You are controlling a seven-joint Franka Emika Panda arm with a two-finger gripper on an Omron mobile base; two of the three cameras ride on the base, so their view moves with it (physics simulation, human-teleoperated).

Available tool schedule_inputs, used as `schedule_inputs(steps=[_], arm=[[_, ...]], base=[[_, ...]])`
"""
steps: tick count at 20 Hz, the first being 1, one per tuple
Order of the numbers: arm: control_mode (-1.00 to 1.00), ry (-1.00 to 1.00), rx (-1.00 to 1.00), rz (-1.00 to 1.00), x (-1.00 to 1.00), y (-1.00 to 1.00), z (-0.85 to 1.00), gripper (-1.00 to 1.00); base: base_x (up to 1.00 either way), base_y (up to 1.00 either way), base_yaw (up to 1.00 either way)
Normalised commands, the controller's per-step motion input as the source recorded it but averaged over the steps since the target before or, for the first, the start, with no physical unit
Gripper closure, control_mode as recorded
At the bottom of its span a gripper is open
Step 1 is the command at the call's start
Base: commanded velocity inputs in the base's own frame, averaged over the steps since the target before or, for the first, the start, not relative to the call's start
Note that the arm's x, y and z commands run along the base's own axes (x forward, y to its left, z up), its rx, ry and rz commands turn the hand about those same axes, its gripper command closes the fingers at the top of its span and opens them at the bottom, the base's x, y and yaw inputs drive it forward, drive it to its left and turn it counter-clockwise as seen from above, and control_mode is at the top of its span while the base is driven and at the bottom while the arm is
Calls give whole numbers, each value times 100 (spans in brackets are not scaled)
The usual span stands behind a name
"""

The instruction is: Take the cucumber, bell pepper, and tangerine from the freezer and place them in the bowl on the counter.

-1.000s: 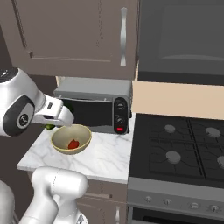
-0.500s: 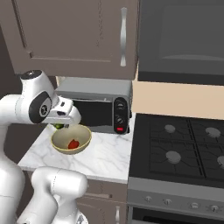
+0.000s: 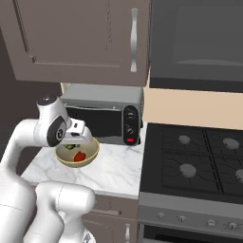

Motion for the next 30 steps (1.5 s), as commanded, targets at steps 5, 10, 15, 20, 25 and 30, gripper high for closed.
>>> schedule_inputs(steps=[5,10,15,20,25,30], arm=[[-100,3,0,12,48,0,-42,100],[-100,1,0,10,28,1,-34,100],[-100,2,0,7,10,3,-26,100],[-100,0,0,5,7,0,-24,100],[-100,0,0,2,9,0,-22,100],[-100,0,0,1,9,1,-14,100]], base=[[0,0,0],[0,0,0],[0,0,0],[0,0,0],[0,0,0],[0,0,0]])
